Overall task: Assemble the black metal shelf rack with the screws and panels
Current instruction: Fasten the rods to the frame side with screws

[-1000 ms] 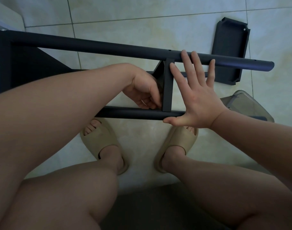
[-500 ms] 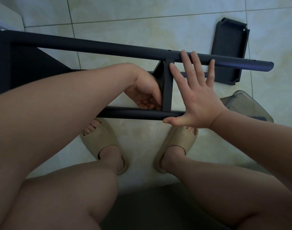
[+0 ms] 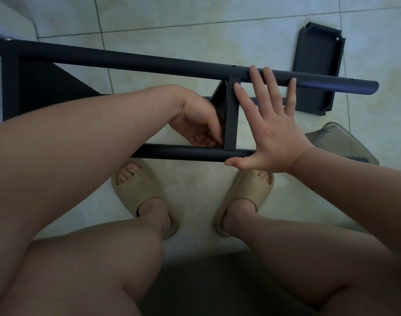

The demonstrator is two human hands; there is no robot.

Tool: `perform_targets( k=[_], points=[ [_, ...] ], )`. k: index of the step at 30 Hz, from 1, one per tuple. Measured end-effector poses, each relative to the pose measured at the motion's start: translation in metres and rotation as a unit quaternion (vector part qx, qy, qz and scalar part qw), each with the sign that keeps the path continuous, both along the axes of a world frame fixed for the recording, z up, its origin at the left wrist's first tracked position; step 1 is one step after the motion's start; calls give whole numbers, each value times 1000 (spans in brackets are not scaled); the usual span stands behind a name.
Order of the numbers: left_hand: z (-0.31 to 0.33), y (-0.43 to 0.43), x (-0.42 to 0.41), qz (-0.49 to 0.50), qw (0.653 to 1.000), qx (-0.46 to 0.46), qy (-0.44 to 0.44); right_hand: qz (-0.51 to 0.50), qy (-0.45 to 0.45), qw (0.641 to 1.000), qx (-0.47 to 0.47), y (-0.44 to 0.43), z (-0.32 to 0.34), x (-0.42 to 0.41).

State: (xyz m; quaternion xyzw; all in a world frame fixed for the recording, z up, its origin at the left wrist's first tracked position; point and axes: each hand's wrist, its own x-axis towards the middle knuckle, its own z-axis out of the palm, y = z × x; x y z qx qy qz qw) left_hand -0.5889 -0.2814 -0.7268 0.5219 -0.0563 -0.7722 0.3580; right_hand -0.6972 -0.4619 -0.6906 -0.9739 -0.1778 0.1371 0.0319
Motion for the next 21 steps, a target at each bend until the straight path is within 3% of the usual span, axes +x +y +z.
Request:
perform_targets(
  k=[2, 5, 8, 11, 19, 21],
  points=[
    [4, 2, 3, 23, 999, 25, -28, 0, 6, 1000, 3, 0, 0, 2],
    [15, 5, 10, 61, 982, 80, -162, 4, 8, 1000, 7, 2, 2, 10],
    [35, 12, 14, 66, 938, 124, -316, 4, 13, 1000, 18, 1, 3, 22],
    [54, 27, 8, -3, 883, 157, -442, 9, 29, 1000, 6, 0, 8, 32],
    [106, 70, -28, -77, 841, 156, -512, -46, 135, 990, 17, 8, 42, 51],
    [109, 71, -38, -128, 816, 182, -533, -62, 169, 983, 38, 10, 50, 38]
  ],
)
